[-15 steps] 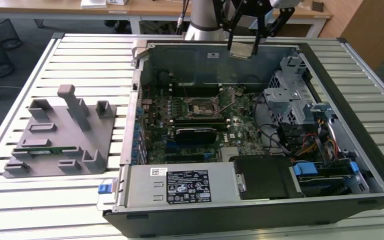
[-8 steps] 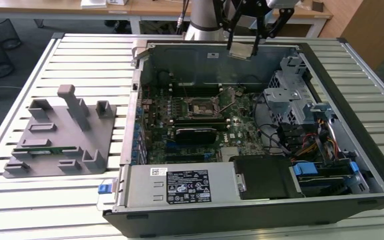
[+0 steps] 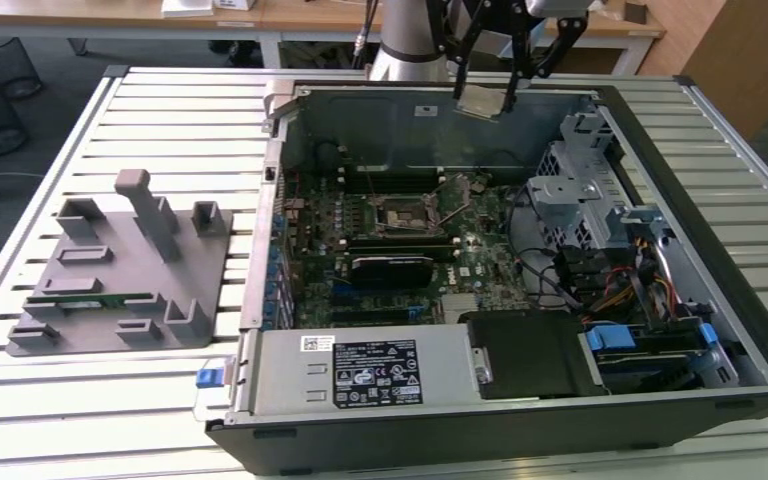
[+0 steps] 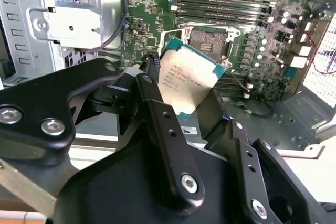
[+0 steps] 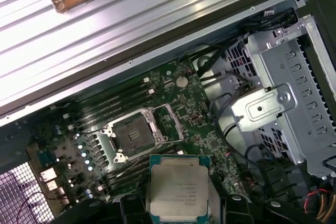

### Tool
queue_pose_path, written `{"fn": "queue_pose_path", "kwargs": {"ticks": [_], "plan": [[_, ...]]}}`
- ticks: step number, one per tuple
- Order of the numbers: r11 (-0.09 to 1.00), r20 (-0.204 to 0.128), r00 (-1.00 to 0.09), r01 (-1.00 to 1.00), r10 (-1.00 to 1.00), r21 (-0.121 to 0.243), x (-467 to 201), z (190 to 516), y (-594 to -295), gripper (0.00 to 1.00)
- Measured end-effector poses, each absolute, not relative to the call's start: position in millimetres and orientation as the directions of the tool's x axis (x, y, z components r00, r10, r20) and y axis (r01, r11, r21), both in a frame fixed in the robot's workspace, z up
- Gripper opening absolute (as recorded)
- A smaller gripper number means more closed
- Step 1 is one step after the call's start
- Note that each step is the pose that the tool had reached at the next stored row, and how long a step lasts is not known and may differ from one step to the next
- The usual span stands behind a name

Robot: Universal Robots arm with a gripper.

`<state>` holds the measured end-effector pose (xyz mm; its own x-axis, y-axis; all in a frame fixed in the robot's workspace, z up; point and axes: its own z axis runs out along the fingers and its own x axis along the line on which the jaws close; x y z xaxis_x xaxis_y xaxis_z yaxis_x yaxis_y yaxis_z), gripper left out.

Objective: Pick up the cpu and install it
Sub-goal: 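Place the cpu into insertion slot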

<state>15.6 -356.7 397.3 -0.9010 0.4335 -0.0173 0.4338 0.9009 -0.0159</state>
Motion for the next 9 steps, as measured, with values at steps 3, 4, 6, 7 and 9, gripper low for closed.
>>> {"fn": "queue_pose_path", "kwargs": {"ticks": [3,4,6,7,9], "plan": [[0.892,-0.017,-0.892,0.452,0.452,-0.016,15.6,397.2,-356.7,0.53],[0.889,-0.017,-0.889,0.458,0.458,-0.016,15.6,397.1,-356.7,0.53],[0.882,-0.017,-0.882,0.470,0.470,-0.016,15.6,397.0,-356.7,0.53],[0.879,-0.017,-0.879,0.476,0.476,-0.016,15.6,396.9,-356.7,0.53],[0.872,-0.017,-0.872,0.489,0.489,-0.016,15.6,396.9,-356.7,0.53]]}}
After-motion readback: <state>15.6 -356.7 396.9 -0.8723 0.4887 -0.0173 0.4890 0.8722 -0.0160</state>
